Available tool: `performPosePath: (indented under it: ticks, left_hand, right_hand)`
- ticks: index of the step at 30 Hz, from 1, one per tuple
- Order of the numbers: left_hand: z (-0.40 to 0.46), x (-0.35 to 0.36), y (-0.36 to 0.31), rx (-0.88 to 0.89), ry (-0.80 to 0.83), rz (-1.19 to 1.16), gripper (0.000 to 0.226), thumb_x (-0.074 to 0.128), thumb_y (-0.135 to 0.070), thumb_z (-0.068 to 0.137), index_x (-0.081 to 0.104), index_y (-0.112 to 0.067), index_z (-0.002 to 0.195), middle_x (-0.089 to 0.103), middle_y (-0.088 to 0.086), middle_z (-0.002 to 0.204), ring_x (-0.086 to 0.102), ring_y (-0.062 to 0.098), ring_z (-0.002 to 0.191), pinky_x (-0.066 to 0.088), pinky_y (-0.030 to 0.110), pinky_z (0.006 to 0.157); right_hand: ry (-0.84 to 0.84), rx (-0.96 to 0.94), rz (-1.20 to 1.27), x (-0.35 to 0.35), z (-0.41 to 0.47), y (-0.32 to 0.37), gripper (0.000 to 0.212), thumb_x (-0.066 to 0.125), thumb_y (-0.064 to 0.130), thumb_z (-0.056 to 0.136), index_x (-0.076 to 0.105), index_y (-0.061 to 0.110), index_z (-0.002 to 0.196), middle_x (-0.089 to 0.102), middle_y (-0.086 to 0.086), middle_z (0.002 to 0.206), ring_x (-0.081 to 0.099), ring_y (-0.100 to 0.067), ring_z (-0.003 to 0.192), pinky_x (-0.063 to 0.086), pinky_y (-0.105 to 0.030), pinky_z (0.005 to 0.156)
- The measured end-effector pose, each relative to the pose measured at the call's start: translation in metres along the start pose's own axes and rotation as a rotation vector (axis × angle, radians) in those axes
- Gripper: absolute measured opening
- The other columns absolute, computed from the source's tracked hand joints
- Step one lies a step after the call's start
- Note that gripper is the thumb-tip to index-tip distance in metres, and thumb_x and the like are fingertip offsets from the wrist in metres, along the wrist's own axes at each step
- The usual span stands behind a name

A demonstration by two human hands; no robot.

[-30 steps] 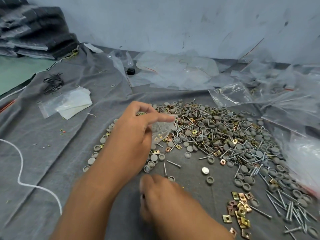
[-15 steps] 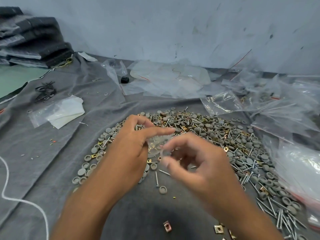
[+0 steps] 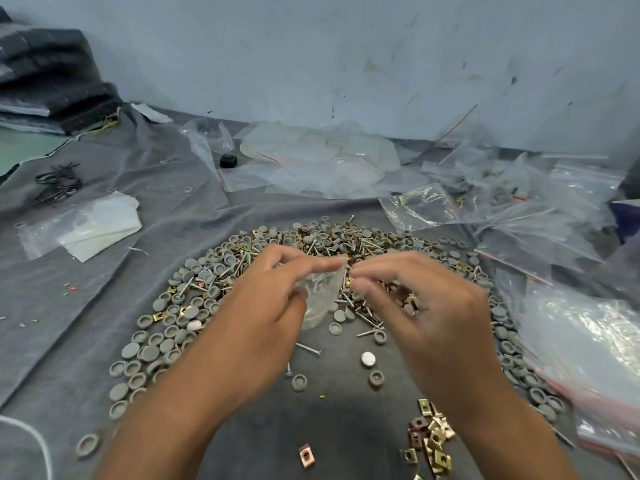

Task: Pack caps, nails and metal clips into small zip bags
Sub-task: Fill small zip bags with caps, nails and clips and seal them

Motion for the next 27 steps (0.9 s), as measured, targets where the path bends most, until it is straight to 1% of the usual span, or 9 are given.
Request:
performPosePath:
  ticks: [4,7,9,11,13,15,18,22,27]
  left_hand:
    - [0.001,0.000,-0.001,-0.030,-0.025,0.007,0.051,0.046,-0.006,0.101,0.060,-0.046,0.129,0.047,-0.028,0.116,0.047,-0.011,0.109,0.033,0.000,0.084]
    - [0.002,0.001,-0.002,-0.027,-0.030,0.014,0.051,0.047,-0.005,0.101,0.060,-0.046,0.129,0.049,-0.025,0.118,0.050,-0.008,0.102,0.038,0.003,0.082]
    - [0.001,0.004,-0.005,-0.013,-0.020,0.026,0.050,0.048,-0.005,0.100,0.060,-0.045,0.128,0.049,-0.028,0.117,0.051,-0.008,0.101,0.038,0.003,0.081]
    - [0.000,0.010,-0.008,0.003,-0.008,0.038,0.051,0.048,-0.003,0.100,0.061,-0.045,0.128,0.047,-0.030,0.114,0.050,-0.008,0.101,0.038,0.003,0.080]
    - [-0.002,0.020,-0.010,0.028,0.018,0.044,0.053,0.049,-0.001,0.099,0.061,-0.044,0.127,0.046,-0.029,0.112,0.049,-0.011,0.099,0.037,0.002,0.078]
    - [-0.005,0.032,-0.013,0.046,0.076,0.056,0.052,0.048,-0.004,0.099,0.059,-0.046,0.129,0.044,-0.029,0.111,0.051,-0.010,0.090,0.040,0.007,0.072]
    - [-0.007,0.044,-0.014,0.044,0.121,0.071,0.051,0.046,-0.009,0.100,0.056,-0.048,0.131,0.041,-0.030,0.111,0.054,0.001,0.084,0.045,0.021,0.070]
    - [-0.004,0.052,-0.015,0.039,0.120,0.086,0.050,0.047,-0.006,0.099,0.057,-0.043,0.132,0.039,-0.032,0.109,0.044,-0.018,0.098,0.035,0.000,0.078]
    - [-0.007,0.057,-0.017,0.042,0.158,0.133,0.052,0.046,-0.008,0.101,0.052,-0.045,0.137,0.038,-0.026,0.112,0.041,-0.019,0.101,0.034,0.000,0.079]
  right_hand:
    - [0.092,0.258,-0.049,-0.024,0.001,-0.029,0.030,0.049,0.045,0.100,0.067,0.029,0.081,0.065,0.016,0.075,0.061,0.002,0.077,0.039,-0.008,0.066]
    - [0.548,0.455,-0.207,-0.023,-0.019,-0.057,0.041,0.037,0.058,0.095,0.064,0.032,0.079,0.064,0.015,0.074,0.060,0.001,0.076,0.040,-0.014,0.064]
    - [0.841,0.522,-0.291,-0.018,-0.041,-0.066,0.031,0.046,0.053,0.100,0.064,0.034,0.082,0.065,0.016,0.078,0.060,0.003,0.075,0.042,-0.017,0.065]
    - [0.987,0.577,-0.270,-0.017,-0.059,-0.070,0.014,0.064,0.045,0.096,0.063,0.039,0.084,0.066,0.020,0.082,0.061,0.005,0.075,0.044,-0.017,0.063]
    - [1.080,0.585,-0.260,-0.019,-0.071,-0.069,0.022,0.082,0.043,0.082,0.061,0.046,0.088,0.059,0.039,0.091,0.058,0.013,0.080,0.044,-0.014,0.060]
    - [1.136,0.543,-0.289,-0.020,-0.077,-0.069,0.039,0.089,0.046,0.071,0.059,0.052,0.096,0.057,0.034,0.098,0.053,0.013,0.087,0.043,-0.013,0.065]
    - [1.148,0.474,-0.257,-0.014,-0.078,-0.063,0.041,0.087,0.048,0.073,0.064,0.048,0.107,0.052,0.025,0.102,0.049,0.008,0.092,0.047,-0.020,0.081]
    - [1.117,0.429,-0.188,-0.004,-0.077,-0.057,0.025,0.081,0.043,0.083,0.070,0.037,0.104,0.058,0.017,0.101,0.054,0.003,0.089,0.049,-0.020,0.079]
    - [1.089,0.407,-0.189,-0.001,-0.080,-0.059,0.014,0.075,0.034,0.090,0.062,0.033,0.095,0.057,0.015,0.097,0.054,0.001,0.084,0.048,-0.021,0.073]
Point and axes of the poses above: each hand's wrist, its own z-axis towards the middle knuckle, its own x-axis out of the palm, y = z × x, the point moved 5 cm from there along z, towards the middle knuckle
